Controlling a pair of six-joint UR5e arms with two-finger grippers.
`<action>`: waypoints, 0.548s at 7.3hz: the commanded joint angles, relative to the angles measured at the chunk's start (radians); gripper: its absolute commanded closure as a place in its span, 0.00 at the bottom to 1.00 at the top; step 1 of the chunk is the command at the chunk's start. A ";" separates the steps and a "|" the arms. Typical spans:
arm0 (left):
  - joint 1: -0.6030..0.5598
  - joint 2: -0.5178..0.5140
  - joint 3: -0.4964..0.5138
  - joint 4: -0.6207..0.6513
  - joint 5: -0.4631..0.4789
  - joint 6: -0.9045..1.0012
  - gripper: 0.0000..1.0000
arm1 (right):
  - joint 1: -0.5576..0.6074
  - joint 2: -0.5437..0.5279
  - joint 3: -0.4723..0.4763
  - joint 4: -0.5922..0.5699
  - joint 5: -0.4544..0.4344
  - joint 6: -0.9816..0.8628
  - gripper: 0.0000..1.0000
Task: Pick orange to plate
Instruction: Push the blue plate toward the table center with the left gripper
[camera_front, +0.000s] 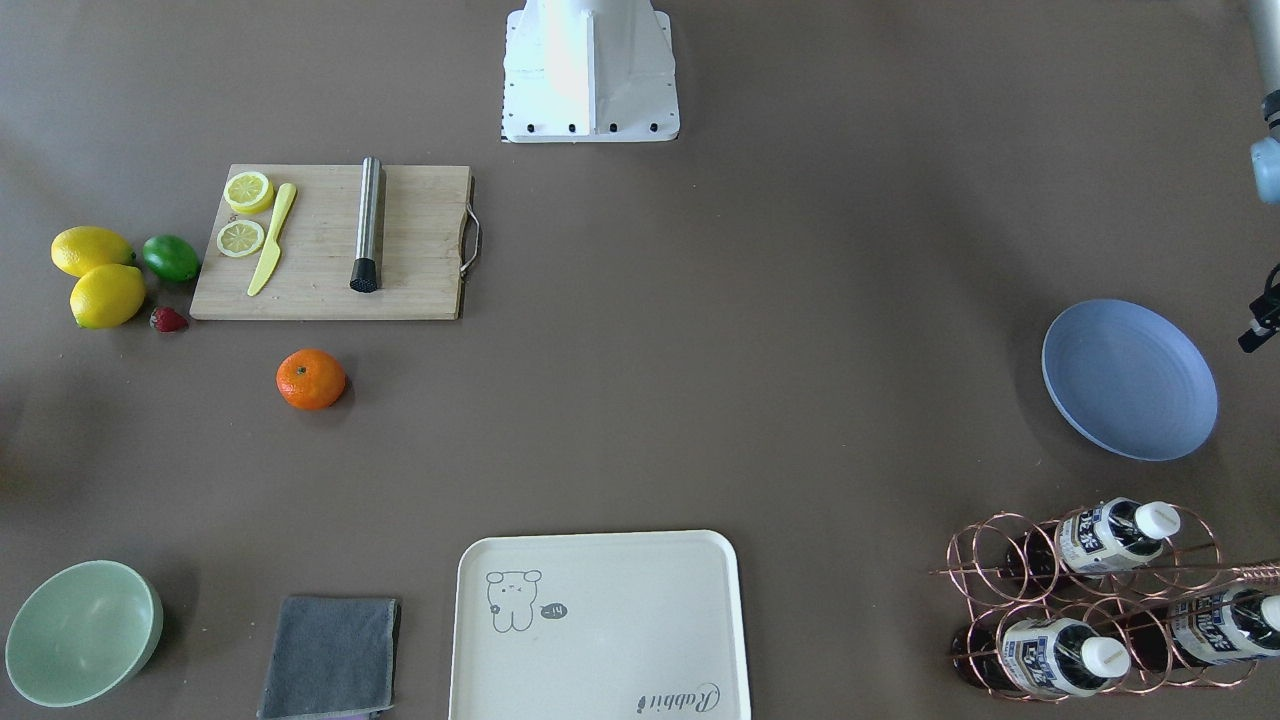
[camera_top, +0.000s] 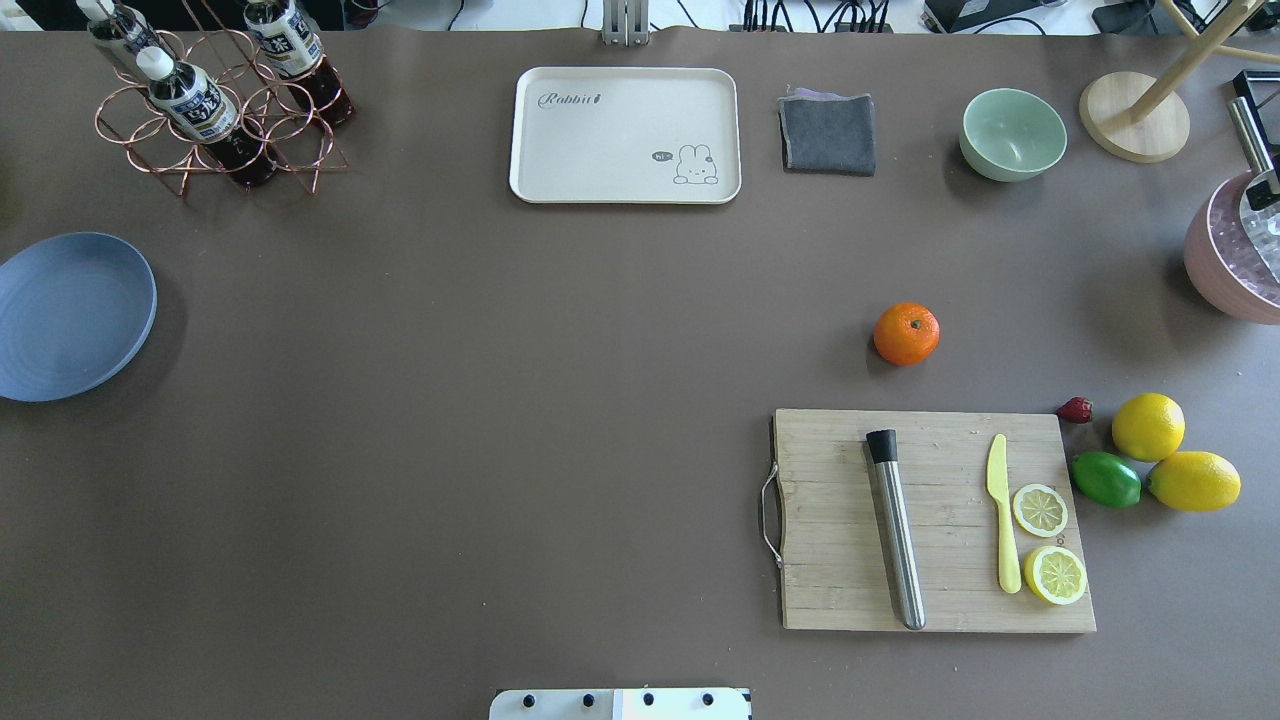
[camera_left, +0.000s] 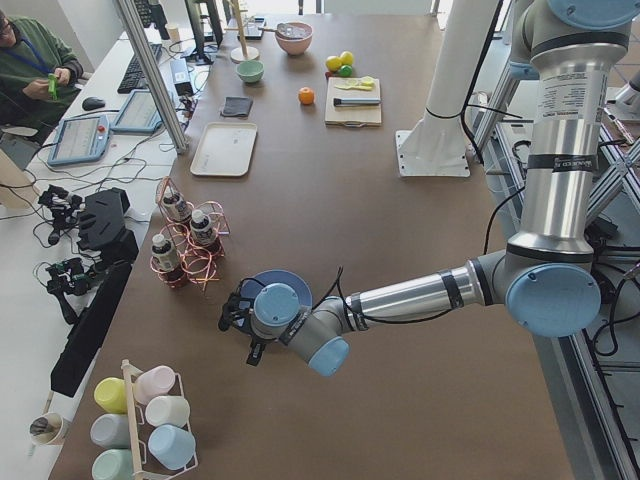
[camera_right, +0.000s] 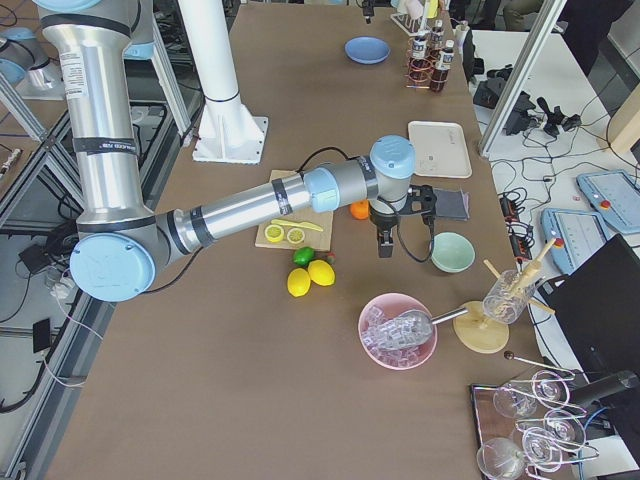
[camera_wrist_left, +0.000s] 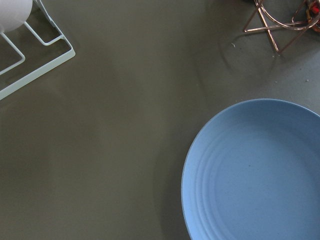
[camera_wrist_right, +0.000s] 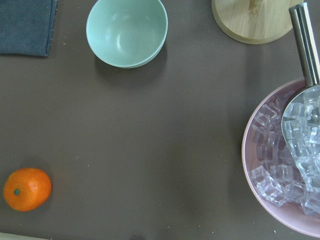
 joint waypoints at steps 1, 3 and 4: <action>0.106 -0.038 0.034 -0.022 0.113 -0.039 0.02 | -0.005 0.011 0.000 0.000 -0.002 0.012 0.00; 0.131 -0.046 0.048 -0.022 0.122 -0.041 0.02 | -0.016 0.022 -0.002 0.000 -0.005 0.035 0.00; 0.132 -0.046 0.056 -0.022 0.122 -0.041 0.02 | -0.022 0.026 -0.003 0.000 -0.013 0.035 0.00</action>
